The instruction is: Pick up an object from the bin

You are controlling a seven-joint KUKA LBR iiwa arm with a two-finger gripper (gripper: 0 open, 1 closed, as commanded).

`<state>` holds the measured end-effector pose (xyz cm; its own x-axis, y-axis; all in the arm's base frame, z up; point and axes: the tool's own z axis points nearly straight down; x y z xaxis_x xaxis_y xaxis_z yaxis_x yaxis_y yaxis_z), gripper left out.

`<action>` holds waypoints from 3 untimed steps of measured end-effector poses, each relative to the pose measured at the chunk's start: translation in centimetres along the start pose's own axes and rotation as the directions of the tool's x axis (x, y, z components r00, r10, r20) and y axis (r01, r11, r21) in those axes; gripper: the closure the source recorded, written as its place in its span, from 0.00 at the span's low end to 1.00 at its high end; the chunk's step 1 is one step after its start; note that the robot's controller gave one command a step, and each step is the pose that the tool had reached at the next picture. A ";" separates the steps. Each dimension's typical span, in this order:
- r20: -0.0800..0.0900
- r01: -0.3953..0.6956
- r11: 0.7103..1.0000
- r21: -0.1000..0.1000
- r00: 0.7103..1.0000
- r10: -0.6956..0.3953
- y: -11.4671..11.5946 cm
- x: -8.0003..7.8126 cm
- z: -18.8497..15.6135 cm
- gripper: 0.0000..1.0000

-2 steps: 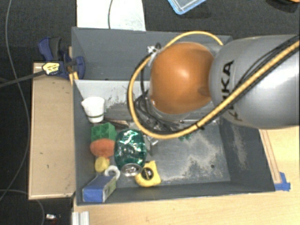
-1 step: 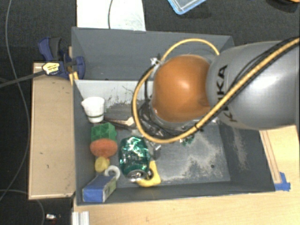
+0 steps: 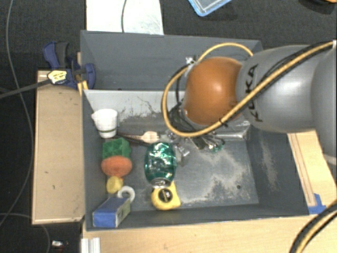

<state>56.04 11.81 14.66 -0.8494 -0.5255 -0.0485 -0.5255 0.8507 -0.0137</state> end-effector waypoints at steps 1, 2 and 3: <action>-0.012 0.005 1.000 -0.005 1.000 -0.005 0.6 -0.3 -4.7 1.00; 0.001 -0.071 0.997 0.002 0.997 0.071 1.7 -0.8 -1.1 1.00; -0.002 0.044 0.999 0.000 0.999 -0.044 2.7 -1.1 2.5 1.00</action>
Offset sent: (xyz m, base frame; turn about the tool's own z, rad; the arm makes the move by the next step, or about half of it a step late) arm -0.0098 0.0311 -0.0737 0.1698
